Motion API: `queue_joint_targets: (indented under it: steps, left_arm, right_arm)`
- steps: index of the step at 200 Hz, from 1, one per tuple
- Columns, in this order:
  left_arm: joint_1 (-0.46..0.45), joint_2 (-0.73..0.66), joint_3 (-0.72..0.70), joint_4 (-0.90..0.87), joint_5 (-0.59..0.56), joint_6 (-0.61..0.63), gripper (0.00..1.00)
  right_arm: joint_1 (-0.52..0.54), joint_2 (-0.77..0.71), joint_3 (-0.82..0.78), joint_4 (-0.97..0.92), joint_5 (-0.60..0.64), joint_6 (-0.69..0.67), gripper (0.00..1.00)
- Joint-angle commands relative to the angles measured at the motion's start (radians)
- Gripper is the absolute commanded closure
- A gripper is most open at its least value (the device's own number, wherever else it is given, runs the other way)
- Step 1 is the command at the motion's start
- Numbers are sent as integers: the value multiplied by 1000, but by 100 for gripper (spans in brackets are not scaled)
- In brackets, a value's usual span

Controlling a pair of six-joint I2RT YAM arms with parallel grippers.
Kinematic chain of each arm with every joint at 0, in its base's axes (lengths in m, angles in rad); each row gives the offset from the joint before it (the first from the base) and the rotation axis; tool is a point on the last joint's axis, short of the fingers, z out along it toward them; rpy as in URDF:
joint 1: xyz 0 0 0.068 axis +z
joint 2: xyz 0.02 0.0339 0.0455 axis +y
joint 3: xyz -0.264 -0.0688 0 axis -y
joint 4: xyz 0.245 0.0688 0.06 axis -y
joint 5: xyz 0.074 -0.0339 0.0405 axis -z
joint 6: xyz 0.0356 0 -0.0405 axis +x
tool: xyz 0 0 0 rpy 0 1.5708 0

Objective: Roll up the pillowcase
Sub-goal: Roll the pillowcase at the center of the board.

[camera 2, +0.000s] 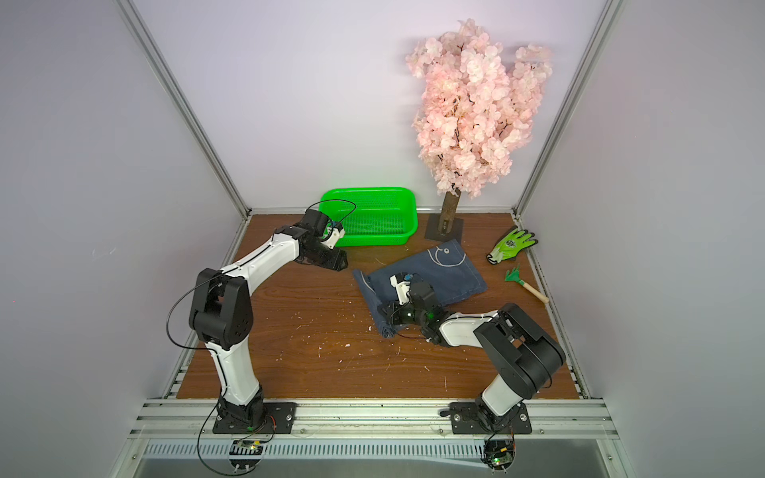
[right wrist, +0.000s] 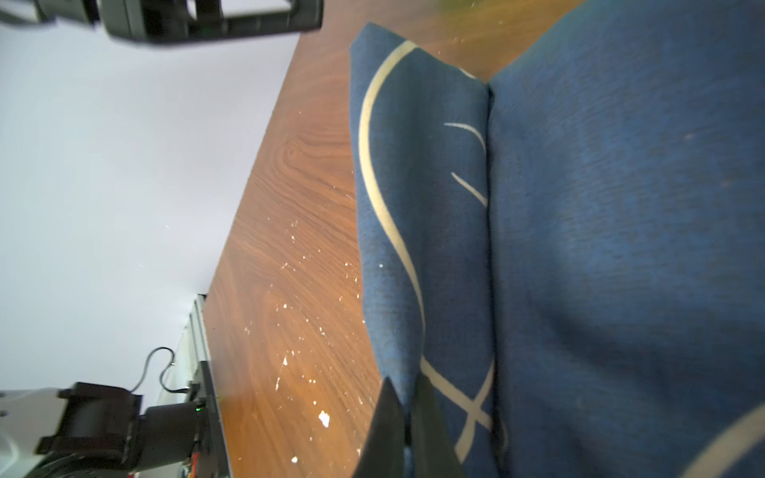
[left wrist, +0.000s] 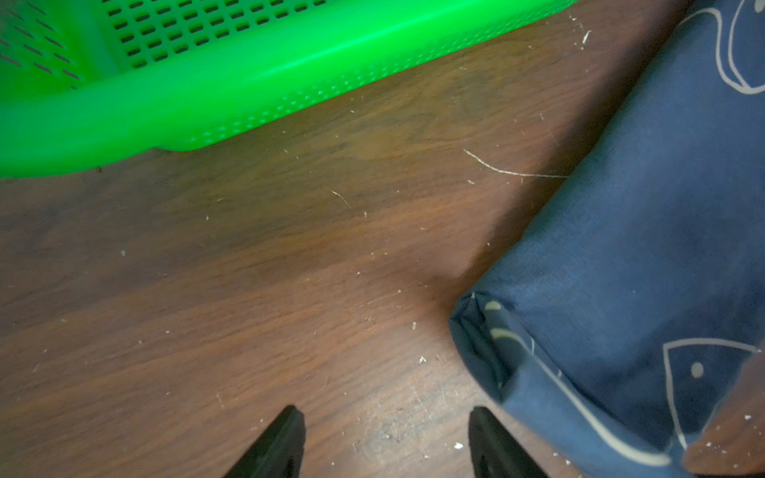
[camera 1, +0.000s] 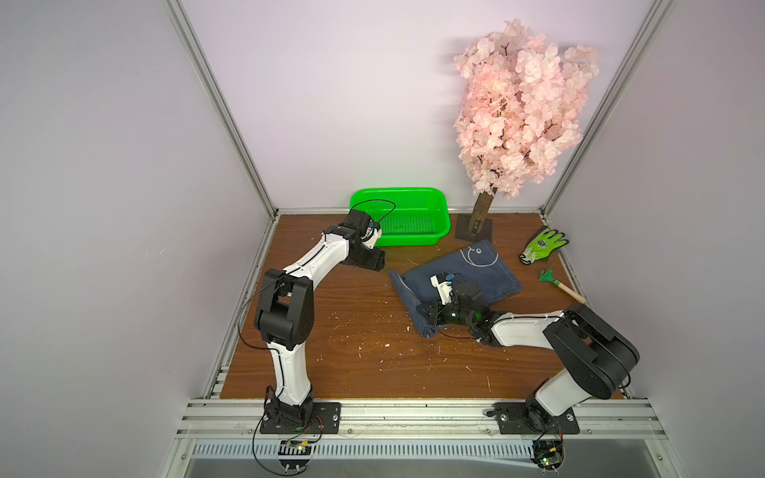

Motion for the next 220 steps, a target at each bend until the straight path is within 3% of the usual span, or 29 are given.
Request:
queue_joint_targets:
  steps: [1, 32, 80, 132, 186, 220]
  left_arm:
    - [-3, -41, -37, -20, 25, 24, 34]
    - [-26, -57, -111, -12, 50, 25, 34]
    - [-76, -68, -200, 113, 142, -58, 35]
    - [-95, -23, -231, 284, 189, -163, 35]
    - [-112, 78, -176, 379, 221, -229, 36]
    - [-118, 144, -126, 350, 164, -217, 37]
  right_arm:
    - [-39, 7, -3, 83, -111, 24, 99]
    - [-83, 21, -26, 114, -142, 29, 91]
    - [-114, -9, -15, 2, -107, -63, 80]
    - [-136, -23, 19, -118, -54, -176, 78]
    - [-139, -14, 68, -200, 9, -261, 75]
    - [-139, -15, 87, -231, 35, -301, 72]
